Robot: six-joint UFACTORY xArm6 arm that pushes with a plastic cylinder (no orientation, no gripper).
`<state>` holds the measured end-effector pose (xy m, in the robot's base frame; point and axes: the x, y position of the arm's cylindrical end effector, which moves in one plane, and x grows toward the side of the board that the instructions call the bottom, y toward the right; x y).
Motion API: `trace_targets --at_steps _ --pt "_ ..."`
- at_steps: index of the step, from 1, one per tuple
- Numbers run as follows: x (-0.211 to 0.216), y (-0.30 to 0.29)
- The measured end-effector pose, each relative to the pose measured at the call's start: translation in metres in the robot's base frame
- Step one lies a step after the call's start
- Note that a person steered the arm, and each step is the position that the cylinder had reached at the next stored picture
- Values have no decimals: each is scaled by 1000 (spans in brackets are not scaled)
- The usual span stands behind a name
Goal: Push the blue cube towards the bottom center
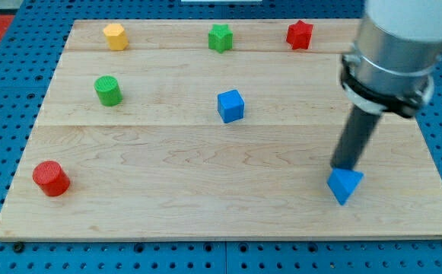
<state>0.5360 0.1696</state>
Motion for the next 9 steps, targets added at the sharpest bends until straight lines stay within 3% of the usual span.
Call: trace_targets --at_steps 1,5,6,7,9 --pt "1 5" --pt "-80 -4" --pt "-117 -50" --pt "-118 -116" --pt "-169 -152"
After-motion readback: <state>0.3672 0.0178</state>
